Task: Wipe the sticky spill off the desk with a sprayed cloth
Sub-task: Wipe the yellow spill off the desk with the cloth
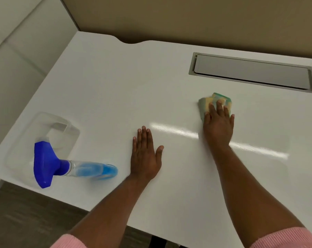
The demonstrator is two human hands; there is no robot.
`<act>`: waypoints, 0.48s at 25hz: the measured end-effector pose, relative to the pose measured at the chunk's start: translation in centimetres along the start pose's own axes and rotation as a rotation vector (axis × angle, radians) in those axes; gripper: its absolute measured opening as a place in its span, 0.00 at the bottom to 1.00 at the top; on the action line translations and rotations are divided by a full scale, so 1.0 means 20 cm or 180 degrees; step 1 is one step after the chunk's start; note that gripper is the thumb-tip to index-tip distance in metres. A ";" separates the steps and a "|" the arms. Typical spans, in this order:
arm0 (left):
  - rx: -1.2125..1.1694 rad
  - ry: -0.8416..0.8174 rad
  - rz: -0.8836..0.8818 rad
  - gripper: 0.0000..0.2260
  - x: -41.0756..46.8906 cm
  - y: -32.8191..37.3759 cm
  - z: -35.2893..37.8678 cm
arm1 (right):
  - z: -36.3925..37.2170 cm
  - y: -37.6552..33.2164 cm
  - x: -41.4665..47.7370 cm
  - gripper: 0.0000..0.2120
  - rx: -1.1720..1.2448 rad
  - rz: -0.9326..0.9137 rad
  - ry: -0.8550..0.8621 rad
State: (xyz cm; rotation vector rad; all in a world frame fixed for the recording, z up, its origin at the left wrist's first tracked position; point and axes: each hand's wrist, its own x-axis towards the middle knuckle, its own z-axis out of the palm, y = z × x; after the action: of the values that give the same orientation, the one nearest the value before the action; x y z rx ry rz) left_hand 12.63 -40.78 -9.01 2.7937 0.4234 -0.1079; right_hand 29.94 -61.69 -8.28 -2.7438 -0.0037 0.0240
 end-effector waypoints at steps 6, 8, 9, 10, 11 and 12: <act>0.0182 -0.0056 0.0347 0.33 0.22 0.05 0.08 | 0.01 0.04 -0.01 0.22 0.0049 0.0369 0.0295; 0.0230 -0.0083 0.0353 0.33 0.21 0.04 0.08 | 0.05 -0.10 -0.01 0.23 0.0138 0.0345 0.0236; 0.0264 -0.0096 0.0341 0.34 0.21 0.04 0.08 | 0.08 -0.19 -0.02 0.23 0.0154 0.0207 0.0148; 0.0293 -0.0096 0.0322 0.34 0.21 0.05 0.07 | 0.12 -0.29 -0.03 0.23 0.0184 -0.0002 0.0038; 0.0314 -0.0094 0.0309 0.34 0.22 0.05 0.07 | 0.16 -0.41 -0.04 0.23 0.0239 -0.0250 -0.0085; 0.0349 -0.0098 0.0329 0.34 0.22 0.05 0.06 | 0.20 -0.52 -0.06 0.23 0.0301 -0.0507 -0.0215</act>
State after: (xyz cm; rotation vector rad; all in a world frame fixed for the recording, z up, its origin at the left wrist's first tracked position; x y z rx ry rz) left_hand 17.07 -40.82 -10.46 2.9109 0.2726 -0.1551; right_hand 28.70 -50.60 -7.98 -2.6383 -0.2337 0.0710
